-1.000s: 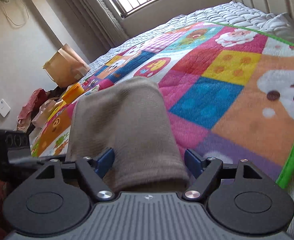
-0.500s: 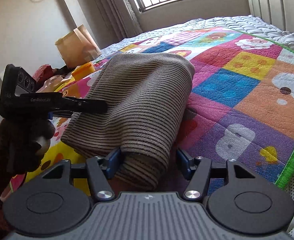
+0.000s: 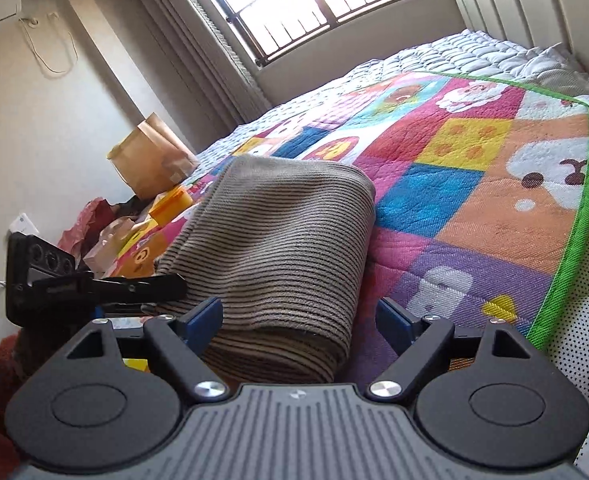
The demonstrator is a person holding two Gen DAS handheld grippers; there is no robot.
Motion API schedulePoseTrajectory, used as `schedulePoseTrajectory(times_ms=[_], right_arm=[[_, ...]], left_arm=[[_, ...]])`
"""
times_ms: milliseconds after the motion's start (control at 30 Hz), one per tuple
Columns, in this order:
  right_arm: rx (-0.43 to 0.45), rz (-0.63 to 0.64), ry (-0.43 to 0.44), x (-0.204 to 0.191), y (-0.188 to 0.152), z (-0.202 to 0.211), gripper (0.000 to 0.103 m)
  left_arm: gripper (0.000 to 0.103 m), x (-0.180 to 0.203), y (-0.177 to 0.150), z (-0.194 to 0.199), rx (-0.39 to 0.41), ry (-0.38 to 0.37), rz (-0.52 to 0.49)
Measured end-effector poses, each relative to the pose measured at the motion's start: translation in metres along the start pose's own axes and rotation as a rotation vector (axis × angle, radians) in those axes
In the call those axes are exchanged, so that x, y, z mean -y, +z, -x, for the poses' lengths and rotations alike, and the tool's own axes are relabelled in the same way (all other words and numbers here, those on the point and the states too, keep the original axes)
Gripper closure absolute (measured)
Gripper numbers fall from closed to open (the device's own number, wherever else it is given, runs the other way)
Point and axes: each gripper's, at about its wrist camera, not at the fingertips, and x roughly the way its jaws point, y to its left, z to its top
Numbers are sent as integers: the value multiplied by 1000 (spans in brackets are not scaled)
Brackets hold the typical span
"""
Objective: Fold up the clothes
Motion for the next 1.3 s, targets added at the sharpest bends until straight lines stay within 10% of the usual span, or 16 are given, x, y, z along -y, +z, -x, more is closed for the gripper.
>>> schedulePoseTrajectory(times_ms=[267, 433, 667, 1100, 1300], right_arm=[[-29, 102, -85, -5, -19, -17, 10], [-20, 120, -91, -10, -22, -18, 7], [-31, 115, -75, -7, -22, -14, 6], [-8, 61, -46, -1, -17, -10, 4], [-10, 73, -6, -7, -5, -6, 4]], left_arm=[[9, 22, 11, 32, 134, 122, -103], [42, 42, 3, 12, 95, 113, -184], [55, 47, -7, 2, 60, 179, -234], [50, 58, 49, 26, 204, 28, -242], [49, 39, 69, -46, 86, 84, -204]])
